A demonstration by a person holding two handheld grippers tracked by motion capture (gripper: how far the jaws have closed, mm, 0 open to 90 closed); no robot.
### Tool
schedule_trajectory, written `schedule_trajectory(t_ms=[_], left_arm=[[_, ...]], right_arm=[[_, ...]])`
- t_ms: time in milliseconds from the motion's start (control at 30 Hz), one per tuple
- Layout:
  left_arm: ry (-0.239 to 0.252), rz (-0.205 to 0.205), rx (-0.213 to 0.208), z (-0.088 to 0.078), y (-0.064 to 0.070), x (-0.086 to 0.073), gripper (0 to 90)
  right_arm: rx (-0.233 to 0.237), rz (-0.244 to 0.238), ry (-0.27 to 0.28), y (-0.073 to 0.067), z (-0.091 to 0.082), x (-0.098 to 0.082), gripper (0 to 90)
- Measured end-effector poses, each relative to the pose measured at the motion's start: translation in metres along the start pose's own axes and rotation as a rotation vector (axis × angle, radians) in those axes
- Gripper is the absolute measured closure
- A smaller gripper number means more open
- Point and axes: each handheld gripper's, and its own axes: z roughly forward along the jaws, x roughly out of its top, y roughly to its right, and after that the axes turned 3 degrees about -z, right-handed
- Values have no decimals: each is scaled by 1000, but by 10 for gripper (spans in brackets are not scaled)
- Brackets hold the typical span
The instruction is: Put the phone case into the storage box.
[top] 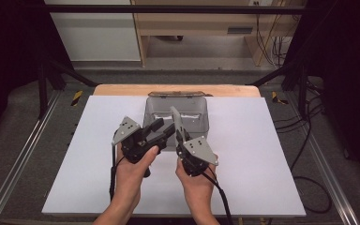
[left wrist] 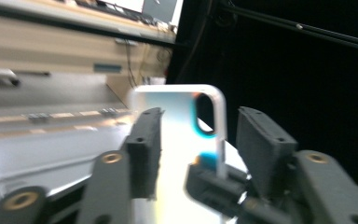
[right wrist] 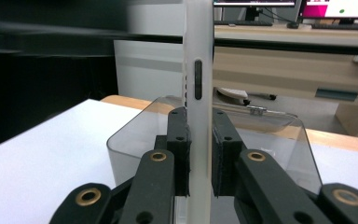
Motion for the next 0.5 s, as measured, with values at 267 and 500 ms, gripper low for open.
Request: schedule_trajectory(t_ms=[267, 500], left_arm=[[41, 112, 151, -34, -33, -8, 260], [31, 155, 264, -59, -66, -28, 120]], right_arm=[[-15, 35, 14, 26, 13, 22, 807], [-26, 65, 34, 43, 34, 48, 807]])
